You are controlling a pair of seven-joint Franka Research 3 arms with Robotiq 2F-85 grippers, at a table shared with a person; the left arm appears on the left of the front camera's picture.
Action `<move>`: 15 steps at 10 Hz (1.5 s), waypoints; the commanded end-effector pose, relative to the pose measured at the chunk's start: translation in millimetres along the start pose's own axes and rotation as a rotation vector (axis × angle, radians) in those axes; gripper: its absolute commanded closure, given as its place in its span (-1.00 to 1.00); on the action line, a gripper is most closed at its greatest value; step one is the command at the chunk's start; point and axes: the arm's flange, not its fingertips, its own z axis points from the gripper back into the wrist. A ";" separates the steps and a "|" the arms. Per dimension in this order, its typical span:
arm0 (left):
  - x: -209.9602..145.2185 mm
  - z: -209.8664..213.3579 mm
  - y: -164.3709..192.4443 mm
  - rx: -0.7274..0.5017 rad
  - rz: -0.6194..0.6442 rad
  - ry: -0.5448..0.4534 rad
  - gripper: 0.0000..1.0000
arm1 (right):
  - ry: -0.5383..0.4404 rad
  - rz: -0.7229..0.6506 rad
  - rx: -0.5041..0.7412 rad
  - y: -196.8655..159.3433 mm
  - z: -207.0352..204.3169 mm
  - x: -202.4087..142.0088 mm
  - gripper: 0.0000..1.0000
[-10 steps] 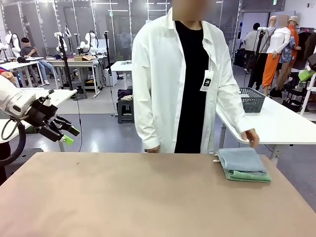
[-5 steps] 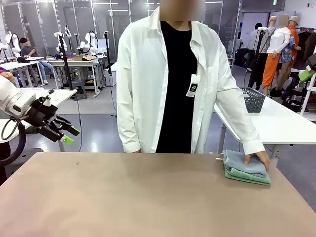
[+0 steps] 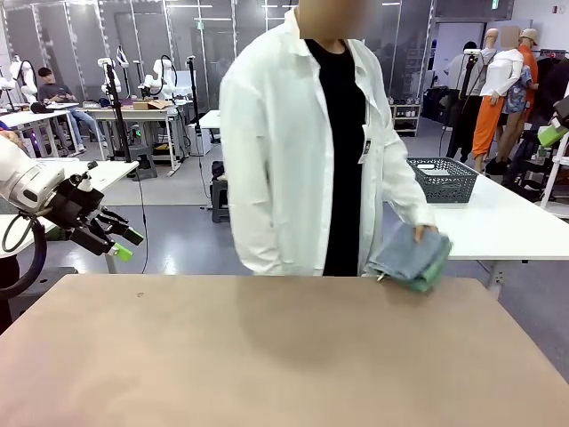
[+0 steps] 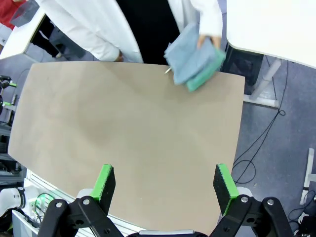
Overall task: Fold the towels and place them in the basket.
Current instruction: Stack the folded Towel with hook on the right side of the table.
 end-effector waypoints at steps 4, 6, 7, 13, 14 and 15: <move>0.9 0.7 -0.4 0.001 -0.002 -0.001 -0.77 | 0.012 -0.021 -0.001 2.0 1.4 3.1 -1.00; 0.9 0.7 -0.4 0.001 -0.002 -0.001 -0.77 | 0.012 -0.021 -0.001 2.0 1.4 3.1 -1.00; 0.9 0.7 -0.4 0.001 -0.002 -0.001 -0.77 | 0.012 -0.021 -0.001 2.0 1.4 3.1 -1.00; 0.9 0.7 -0.4 0.001 -0.002 -0.001 -0.77 | 0.012 -0.021 -0.001 2.0 1.4 3.1 -1.00; 0.9 0.7 -0.4 0.001 -0.002 -0.001 -0.77 | 0.012 -0.021 -0.001 2.0 1.4 3.1 -1.00; 0.9 0.7 -0.4 0.001 -0.002 -0.001 -0.77 | 0.012 -0.021 -0.001 2.0 1.4 3.1 -1.00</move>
